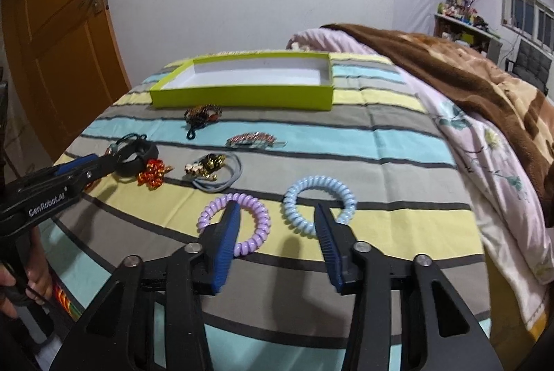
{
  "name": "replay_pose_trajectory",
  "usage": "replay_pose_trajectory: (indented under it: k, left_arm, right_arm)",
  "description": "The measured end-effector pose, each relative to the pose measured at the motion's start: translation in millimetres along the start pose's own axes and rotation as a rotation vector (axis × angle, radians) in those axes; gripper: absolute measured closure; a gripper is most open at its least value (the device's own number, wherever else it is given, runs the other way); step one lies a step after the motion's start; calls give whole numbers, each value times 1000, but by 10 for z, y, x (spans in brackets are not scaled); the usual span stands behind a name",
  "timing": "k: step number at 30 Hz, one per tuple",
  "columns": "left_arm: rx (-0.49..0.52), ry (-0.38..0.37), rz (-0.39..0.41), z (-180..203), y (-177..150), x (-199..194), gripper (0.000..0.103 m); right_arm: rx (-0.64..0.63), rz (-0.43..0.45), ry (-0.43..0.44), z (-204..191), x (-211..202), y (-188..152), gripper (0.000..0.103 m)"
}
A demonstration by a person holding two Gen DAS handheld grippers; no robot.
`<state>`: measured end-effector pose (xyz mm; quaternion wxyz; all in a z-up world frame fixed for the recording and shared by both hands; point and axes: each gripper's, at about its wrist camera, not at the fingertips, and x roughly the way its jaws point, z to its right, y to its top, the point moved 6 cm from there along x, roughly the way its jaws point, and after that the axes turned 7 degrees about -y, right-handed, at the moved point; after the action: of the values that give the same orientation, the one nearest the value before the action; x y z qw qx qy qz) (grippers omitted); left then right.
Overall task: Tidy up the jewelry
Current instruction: 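Grasp the black band bracelet with the left gripper while the right grasps the lavender coil hair tie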
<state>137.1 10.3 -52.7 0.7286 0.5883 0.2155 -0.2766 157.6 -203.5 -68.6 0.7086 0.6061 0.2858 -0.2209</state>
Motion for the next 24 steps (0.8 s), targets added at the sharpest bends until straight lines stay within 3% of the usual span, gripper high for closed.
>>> replay_pose_trajectory:
  k: [4, 12, 14, 16, 19, 24]
  left_arm:
    - [-30, -3, -11, -31, 37, 70, 64]
    - [-89, 5, -50, -78, 82, 179, 66]
    - [-93, 15, -56, -61, 97, 197, 69]
    - [-85, 32, -58, -51, 112, 216, 79]
    - [-71, 68, -82, -74, 130, 292, 81]
    - [-87, 51, -160, -158, 142, 430, 81]
  right_arm:
    - [1, -54, 26, -63, 133, -44, 79]
    - [9, -108, 28, -99, 244, -43, 83]
    - [0, -112, 24, -115, 259, -32, 90]
    - [-16, -112, 17, -143, 264, -29, 92]
    - [-27, -112, 16, -162, 264, -28, 93]
    - [-24, -123, 26, -147, 265, -30, 93]
